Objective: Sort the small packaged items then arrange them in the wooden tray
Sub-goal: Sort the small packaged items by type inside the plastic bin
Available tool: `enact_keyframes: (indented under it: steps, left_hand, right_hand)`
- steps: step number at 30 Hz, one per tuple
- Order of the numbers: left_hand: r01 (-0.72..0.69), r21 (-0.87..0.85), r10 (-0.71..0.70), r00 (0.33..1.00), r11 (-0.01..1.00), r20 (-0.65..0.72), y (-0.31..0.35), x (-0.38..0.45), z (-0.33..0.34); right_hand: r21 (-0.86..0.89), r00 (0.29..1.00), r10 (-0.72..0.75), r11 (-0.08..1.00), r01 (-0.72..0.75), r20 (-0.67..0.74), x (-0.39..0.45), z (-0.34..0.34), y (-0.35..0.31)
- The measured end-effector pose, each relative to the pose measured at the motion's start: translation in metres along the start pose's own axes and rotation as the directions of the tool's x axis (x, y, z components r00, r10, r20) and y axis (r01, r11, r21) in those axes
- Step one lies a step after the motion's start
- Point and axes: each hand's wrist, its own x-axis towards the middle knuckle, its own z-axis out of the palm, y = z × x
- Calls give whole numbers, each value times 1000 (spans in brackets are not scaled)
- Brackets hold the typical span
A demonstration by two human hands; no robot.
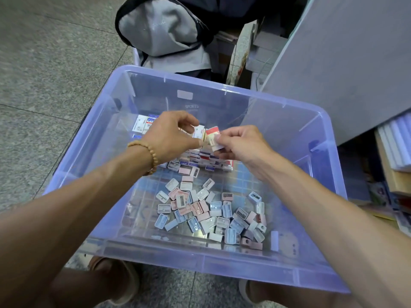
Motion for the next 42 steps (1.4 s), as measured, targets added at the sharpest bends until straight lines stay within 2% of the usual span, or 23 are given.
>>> enact_keyframes:
  steps: [2, 3, 7, 9, 11, 14, 18, 23, 25, 32, 36, 38, 39, 40, 42]
  left_hand:
    - [-137, 360, 160, 987, 923, -34, -5, 9, 4]
    - [-181, 461, 215, 976, 869, -22, -9, 14, 5]
    - [-287, 653, 317, 946, 701, 75, -24, 26, 9]
    - [-336, 679, 370, 924, 653, 101, -28, 28, 9]
    - [-373, 693, 426, 899, 617, 105, -30, 28, 9]
    - [-388, 716, 452, 885, 581, 114, -32, 30, 9]
    - [-447, 699, 469, 865, 559, 177, -33, 35, 1]
    - [-474, 707, 511, 840, 525, 184, -38, 38, -7]
    - [-468, 718, 513, 839, 515, 179, -37, 39, -6]
    - [-461, 724, 497, 847, 513, 188, -38, 36, -5]
    - [-494, 734, 588, 793, 466, 161, -24, 16, 8]
    - [-560, 656, 533, 801, 506, 273, -27, 2, 26]
    - [-591, 622, 446, 803, 513, 396, -33, -3, 35]
    - [-629, 600, 335, 775, 495, 536, -40, -7, 44]
    - [-700, 582, 93, 668, 414, 738, -55, -10, 57]
  right_hand:
    - [79, 993, 100, 992, -95, -58, 10, -2, 7]
    - [107, 990, 127, 987, -120, -61, 14, -1, 10]
    - [41, 988, 92, 995, -88, -125, 30, 12, 15]
    - [-24, 984, 31, 999, -36, -177, 39, 17, 17]
    - [-169, 977, -53, 986, 18, -206, 45, 19, 20]
    - [-305, 958, -185, 946, 113, -219, 45, 19, 23]
    - [-430, 937, -330, 867, 252, -116, 33, 15, 24]
    - [-560, 906, -421, 761, 327, -45, 36, 13, 25]
    - [-609, 898, -440, 716, 341, -14, 38, 13, 25]
    - [-569, 934, -352, 755, 326, 69, 29, 4, 19]
    - [-577, 937, -349, 768, 280, -10, 17, -5, 21]
    - [-625, 953, -301, 745, 231, -7, 8, -13, 30]
    - [-683, 971, -234, 702, 203, 48, 3, -16, 37]
    - [-756, 984, -129, 630, 177, 123, -2, -19, 44]
    - [-871, 963, 124, 467, 154, 237, -10, -22, 57]
